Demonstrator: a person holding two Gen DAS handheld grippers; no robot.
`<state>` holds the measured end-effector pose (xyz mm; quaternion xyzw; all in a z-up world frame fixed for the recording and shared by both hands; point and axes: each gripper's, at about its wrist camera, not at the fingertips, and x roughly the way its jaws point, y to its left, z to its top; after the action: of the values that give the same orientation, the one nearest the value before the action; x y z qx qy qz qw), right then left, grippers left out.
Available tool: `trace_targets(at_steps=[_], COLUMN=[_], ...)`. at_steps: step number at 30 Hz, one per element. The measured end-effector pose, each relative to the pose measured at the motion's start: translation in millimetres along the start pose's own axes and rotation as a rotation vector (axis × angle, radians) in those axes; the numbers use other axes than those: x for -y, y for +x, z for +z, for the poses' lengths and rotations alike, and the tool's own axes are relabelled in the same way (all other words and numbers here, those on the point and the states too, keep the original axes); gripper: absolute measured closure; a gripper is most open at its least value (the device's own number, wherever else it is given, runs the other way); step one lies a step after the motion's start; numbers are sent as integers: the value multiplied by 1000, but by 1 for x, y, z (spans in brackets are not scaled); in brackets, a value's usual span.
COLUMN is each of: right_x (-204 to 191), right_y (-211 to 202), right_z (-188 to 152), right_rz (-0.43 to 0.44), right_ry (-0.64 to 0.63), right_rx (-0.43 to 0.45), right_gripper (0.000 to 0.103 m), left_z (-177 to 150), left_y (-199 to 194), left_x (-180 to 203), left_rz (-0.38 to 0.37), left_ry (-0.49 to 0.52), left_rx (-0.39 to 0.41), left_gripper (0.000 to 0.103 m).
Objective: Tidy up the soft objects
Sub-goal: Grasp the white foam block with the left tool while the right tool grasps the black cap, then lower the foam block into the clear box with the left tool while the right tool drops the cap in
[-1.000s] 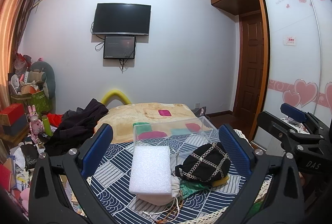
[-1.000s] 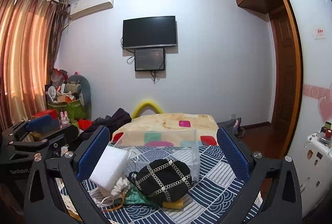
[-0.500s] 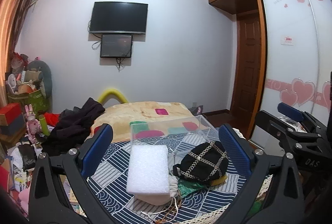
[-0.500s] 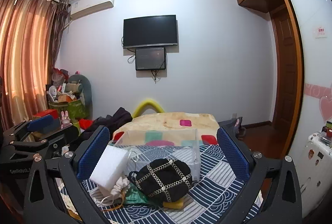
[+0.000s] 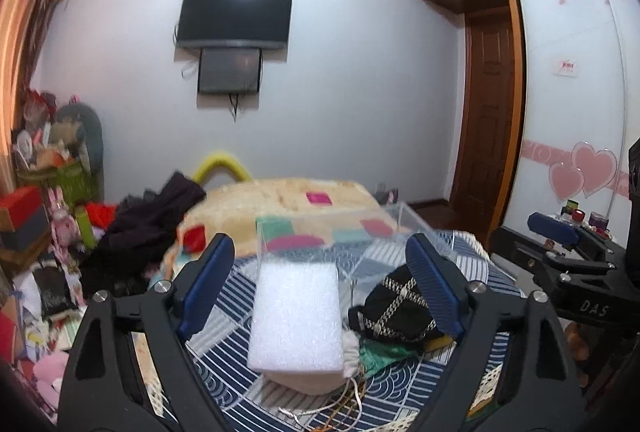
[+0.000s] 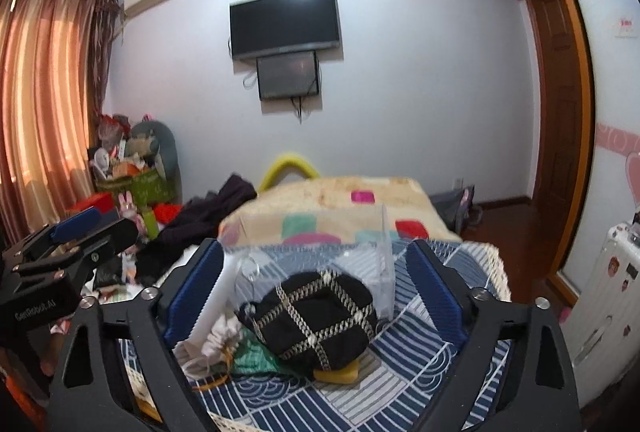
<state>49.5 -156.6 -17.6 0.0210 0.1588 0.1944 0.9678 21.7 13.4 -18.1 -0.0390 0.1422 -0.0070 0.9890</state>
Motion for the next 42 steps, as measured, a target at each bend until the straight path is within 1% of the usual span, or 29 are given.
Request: trace_targets(at_steps=[3, 9, 11, 14, 17, 22, 23, 24, 25, 26, 27, 28, 30, 33, 35, 39, 42], right_x=[2, 6, 6, 5, 6, 4, 3, 4, 4, 5, 8, 9, 10, 10, 10, 8, 4], right_y=[12, 42, 48, 59, 71, 80, 80, 79, 78, 78, 79, 79, 78, 75, 69, 57, 49], right_z=[-9, -28, -31, -35, -41, -49, -50, -51, -51, -51, -51, -51, -51, -49, -47, -39, -29], right_rz=[6, 19, 26, 37, 43, 28, 22, 19, 15, 14, 10, 1, -1, 3, 9, 13, 14], right_ry=[2, 10, 16, 27, 28, 7, 0, -2, -8, -12, -17, -22, -26, -33, -40, -53, -52], right_rx=[-52, -173, -201, -252, -297, -337, -338, -337, -337, -341, -346, -349, -353, -347, -335, -302, -261], right_gripper=[16, 16, 16, 16, 16, 16, 18, 25, 29, 36, 43, 46, 59, 74, 80, 88, 90], left_z=[-8, -29, -36, -47, -56, -64, -66, -67, -67, -68, -67, -67, -65, -60, -56, -44, -36], left_y=[18, 55, 67, 80, 88, 102, 104, 105, 106, 106, 108, 106, 102, 93, 85, 71, 62], left_x=[-7, -21, -24, -23, -23, -25, -27, -30, -31, -33, -34, -35, -36, -33, -32, -32, -33], left_rz=[-4, -22, -19, -11, -10, -22, -24, -28, -30, -37, -41, -42, -36, -25, -21, -22, -26], left_ry=[-19, -60, -66, -46, -30, -45, -60, -72, -80, -92, -97, -105, -101, -83, -69, -65, -75], left_rx=[-57, -191, -233, -274, -296, -340, -346, -351, -352, -357, -358, -350, -332, -300, -274, -229, -203], left_gripper=[15, 15, 15, 14, 10, 8, 8, 11, 15, 22, 22, 22, 22, 22, 22, 22, 22])
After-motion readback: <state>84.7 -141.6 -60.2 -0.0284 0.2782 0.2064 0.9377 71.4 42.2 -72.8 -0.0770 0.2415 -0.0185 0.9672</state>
